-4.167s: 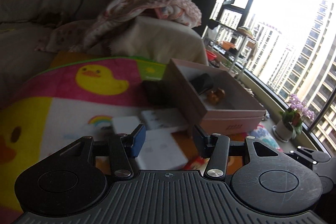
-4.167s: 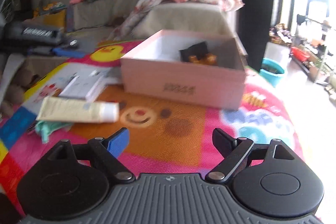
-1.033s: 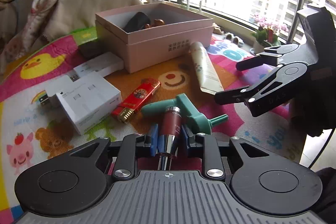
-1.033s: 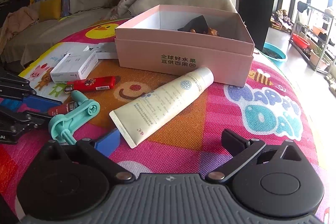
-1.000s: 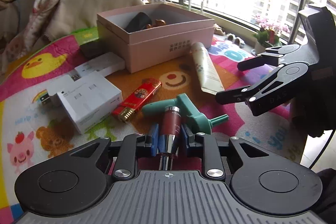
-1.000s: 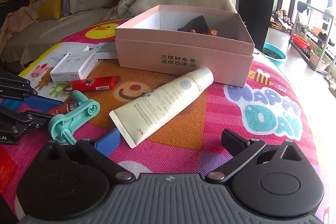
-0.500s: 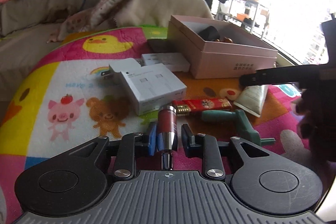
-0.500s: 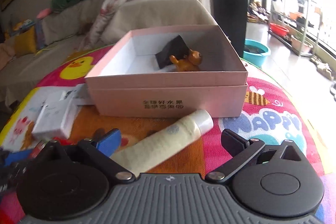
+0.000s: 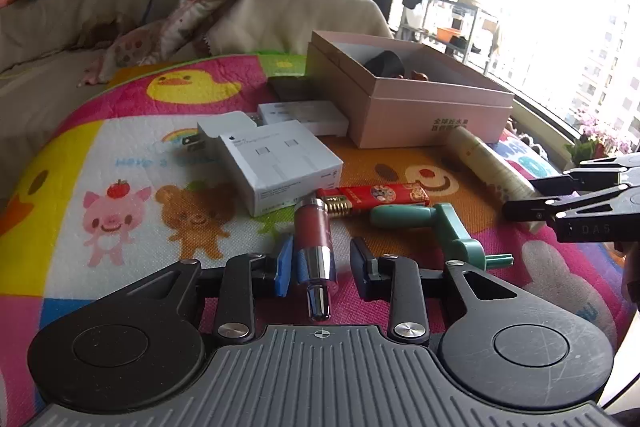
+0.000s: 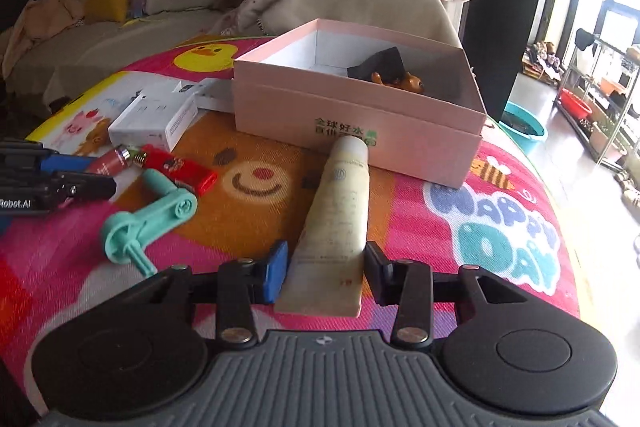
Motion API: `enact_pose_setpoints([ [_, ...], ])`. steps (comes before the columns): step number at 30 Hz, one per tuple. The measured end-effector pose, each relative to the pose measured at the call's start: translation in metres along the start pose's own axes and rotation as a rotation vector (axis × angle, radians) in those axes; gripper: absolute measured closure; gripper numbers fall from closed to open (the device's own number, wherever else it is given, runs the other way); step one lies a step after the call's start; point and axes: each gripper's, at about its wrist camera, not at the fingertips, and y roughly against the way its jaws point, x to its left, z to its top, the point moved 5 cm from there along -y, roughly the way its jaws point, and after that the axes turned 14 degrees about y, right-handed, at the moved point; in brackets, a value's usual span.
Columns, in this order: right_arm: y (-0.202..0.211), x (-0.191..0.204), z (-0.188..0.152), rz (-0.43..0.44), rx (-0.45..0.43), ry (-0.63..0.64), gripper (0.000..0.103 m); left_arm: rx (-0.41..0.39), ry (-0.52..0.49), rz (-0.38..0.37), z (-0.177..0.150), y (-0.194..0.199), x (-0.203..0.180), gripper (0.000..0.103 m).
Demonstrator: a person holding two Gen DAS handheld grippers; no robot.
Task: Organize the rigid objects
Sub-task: 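Grasp the cream squeeze tube with the right tool, then drop red-and-silver tube into pink box with left tool while right tool drops cream tube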
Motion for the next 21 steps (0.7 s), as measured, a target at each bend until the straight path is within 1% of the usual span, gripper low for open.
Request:
enact_pose_setpoints([
  [2,-0.004,-0.005,0.004,-0.006,0.005,-0.019,0.055,0.000,-0.004,0.005,0.000,0.000,-0.001,0.070],
  [7,-0.033,-0.020,0.023,-0.030,0.007,-0.098,0.054,-0.002,-0.029,0.027,-0.001,-0.001,-0.004,0.070],
  [8,-0.039,-0.023,0.026,-0.037,0.003,-0.111,0.052,-0.003,-0.031,0.028,-0.001,-0.001,-0.004,0.070],
  [11,-0.049,-0.026,0.033,-0.043,0.002,-0.110,0.052,-0.002,-0.027,0.024,-0.001,-0.001,-0.003,0.070],
  [12,-0.048,-0.024,0.034,-0.040,0.007,-0.105,0.054,-0.003,-0.024,0.022,0.000,-0.001,-0.003,0.070],
  [13,-0.047,-0.022,0.034,-0.026,0.011,-0.096,0.062,-0.003,-0.023,0.021,-0.001,0.000,-0.003,0.070],
  [14,-0.043,-0.019,0.034,-0.014,0.016,-0.085,0.068,-0.004,-0.023,0.021,-0.001,0.000,-0.003,0.070],
  [17,-0.026,-0.009,0.029,0.018,0.022,-0.059,0.071,-0.007,-0.026,0.031,0.000,0.000,-0.003,0.070],
  [21,0.004,0.004,0.017,0.038,0.020,-0.020,0.076,-0.017,-0.033,0.056,-0.001,0.001,-0.004,0.077],
])
